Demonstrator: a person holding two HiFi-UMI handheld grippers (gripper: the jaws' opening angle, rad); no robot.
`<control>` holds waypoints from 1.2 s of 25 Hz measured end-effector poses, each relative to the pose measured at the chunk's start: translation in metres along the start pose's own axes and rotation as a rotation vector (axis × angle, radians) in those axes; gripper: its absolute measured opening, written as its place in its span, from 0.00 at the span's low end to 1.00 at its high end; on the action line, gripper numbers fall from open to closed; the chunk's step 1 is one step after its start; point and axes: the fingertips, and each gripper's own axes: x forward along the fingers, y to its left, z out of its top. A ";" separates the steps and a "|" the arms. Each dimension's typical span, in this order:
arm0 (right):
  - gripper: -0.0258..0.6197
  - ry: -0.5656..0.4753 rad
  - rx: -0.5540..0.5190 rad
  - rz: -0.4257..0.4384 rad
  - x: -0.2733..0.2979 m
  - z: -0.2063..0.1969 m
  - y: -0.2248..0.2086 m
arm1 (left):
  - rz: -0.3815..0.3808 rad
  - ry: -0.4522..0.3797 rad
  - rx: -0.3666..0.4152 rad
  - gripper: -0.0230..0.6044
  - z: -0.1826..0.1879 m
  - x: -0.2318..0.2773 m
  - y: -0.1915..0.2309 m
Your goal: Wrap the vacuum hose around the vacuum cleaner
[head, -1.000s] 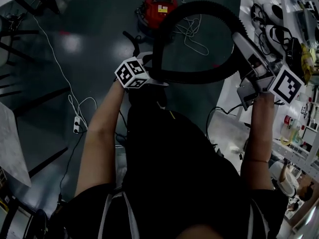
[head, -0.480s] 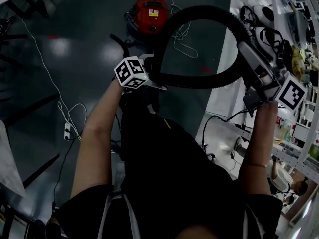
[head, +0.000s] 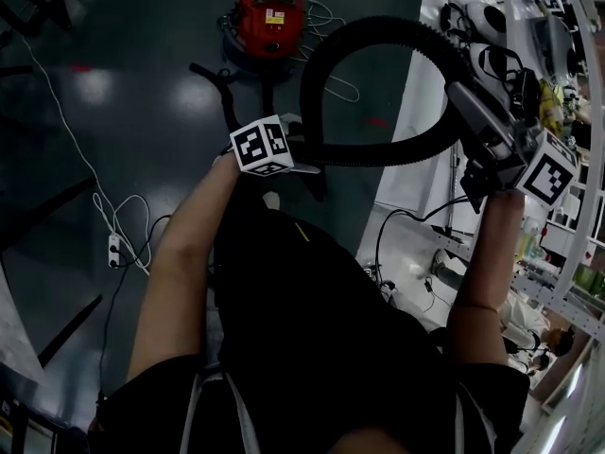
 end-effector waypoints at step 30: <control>0.33 0.035 -0.154 0.126 -0.032 0.027 -0.020 | -0.163 -0.156 0.051 0.64 0.068 -0.014 -0.062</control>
